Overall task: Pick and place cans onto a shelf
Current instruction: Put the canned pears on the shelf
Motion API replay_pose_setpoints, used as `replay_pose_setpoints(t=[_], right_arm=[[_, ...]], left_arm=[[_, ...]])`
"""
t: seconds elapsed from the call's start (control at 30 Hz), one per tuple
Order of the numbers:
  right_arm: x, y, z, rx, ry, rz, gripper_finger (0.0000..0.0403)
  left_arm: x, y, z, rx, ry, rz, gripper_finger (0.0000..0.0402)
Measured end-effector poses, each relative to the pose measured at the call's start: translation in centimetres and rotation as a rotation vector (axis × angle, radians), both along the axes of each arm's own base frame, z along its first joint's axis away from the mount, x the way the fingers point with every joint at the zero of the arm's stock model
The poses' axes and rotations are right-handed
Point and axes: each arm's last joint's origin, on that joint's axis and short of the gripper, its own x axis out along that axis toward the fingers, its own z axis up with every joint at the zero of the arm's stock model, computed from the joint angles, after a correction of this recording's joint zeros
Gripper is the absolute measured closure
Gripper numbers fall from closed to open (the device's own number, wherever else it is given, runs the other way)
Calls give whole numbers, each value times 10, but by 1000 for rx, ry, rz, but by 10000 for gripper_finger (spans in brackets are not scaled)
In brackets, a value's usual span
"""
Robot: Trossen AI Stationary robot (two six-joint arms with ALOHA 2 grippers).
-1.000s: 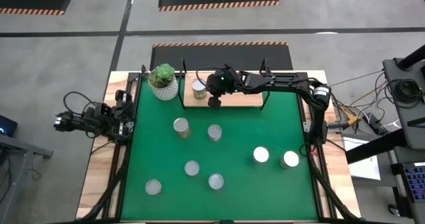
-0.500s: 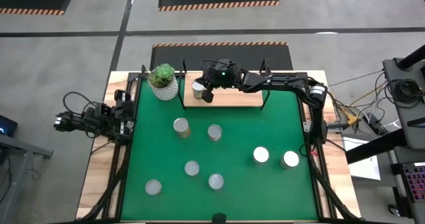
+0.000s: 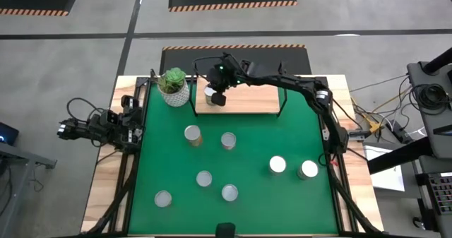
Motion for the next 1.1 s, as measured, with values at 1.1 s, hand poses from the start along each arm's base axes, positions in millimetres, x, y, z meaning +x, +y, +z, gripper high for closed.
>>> replay_pose_setpoints(t=[1.1], right_arm=[[20, -50, -52, -71, -26, -86, 394]], left_arm=[[-2, 0, 2, -5, -25, 0, 402]])
